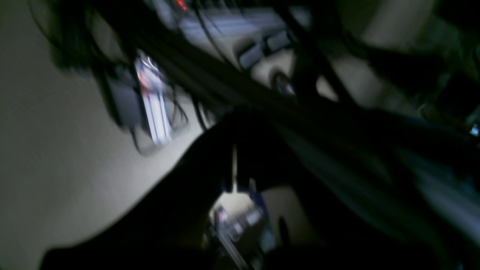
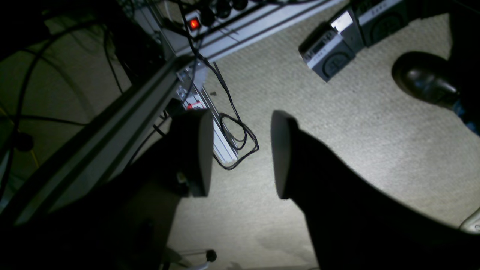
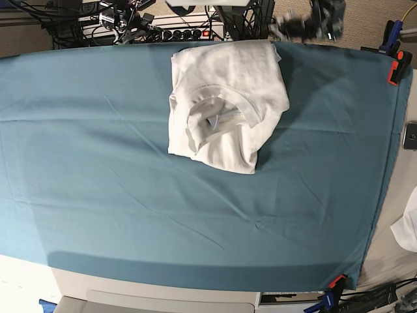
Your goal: Fold the T-shirt properly
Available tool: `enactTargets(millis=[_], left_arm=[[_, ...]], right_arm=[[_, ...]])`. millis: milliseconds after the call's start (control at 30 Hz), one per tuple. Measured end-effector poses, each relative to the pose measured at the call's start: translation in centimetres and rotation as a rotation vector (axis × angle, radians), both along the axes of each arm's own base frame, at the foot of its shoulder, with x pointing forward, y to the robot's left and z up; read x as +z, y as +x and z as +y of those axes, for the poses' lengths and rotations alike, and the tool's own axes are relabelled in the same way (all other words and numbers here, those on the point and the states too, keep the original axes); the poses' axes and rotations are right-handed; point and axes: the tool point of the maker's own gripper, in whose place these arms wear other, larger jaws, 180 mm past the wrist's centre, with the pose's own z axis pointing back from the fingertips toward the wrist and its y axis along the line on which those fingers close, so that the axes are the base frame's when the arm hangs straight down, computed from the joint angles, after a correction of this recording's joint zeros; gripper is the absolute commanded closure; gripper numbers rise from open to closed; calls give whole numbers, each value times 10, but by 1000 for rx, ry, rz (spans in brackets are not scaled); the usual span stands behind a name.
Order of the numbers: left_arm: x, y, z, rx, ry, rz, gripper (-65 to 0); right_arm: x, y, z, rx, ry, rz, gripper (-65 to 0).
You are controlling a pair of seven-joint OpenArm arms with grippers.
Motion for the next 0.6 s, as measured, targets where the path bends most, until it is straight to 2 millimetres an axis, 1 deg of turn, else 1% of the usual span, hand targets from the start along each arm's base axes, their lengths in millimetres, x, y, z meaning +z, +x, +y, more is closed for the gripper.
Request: enactTargets(millis=[33, 67, 100, 167, 200, 233, 300, 333, 400, 467, 567, 600], left_arm=[[-2, -12, 3, -30, 11, 25, 0], [-7, -13, 13, -42, 60, 27, 0], [-13, -5, 29, -29, 135, 8, 0], [-22, 18, 60, -23, 292, -52, 0], [-26, 26, 71, -17, 362, -75, 0], [-29, 29, 76, -10, 407, -91, 0], [-37, 13, 78, -31, 451, -61, 0], [-40, -1, 76, -61, 467, -39, 0], [-45, -21, 75, -127, 495, -12, 0], [-47, -23, 73, -201, 517, -37, 0], [-50, -12, 68, -282, 564, -94, 0], [-50, -11, 64, -306, 573, -101, 0]], right_arm=[[0, -1, -2, 19, -9, 7, -257], [0, -2, -4, 21, -17, 11, -257], [0, -2, -3, 21, -12, 9, -257], [0, -1, -1, 22, -9, 8, -257], [0, 0, -2, 22, -11, 3, -257], [0, 1, -3, 25, -19, -5, -255], [0, 0, -10, 46, -62, 0, -222], [0, 0, -15, 49, -83, 1, -196], [1, 0, -19, 67, -108, 3, -147], [1, 0, -19, 66, -108, 3, -100], [1, -1, -19, 90, -115, 10, -27], [1, -1, -20, 94, -117, 11, -10]])
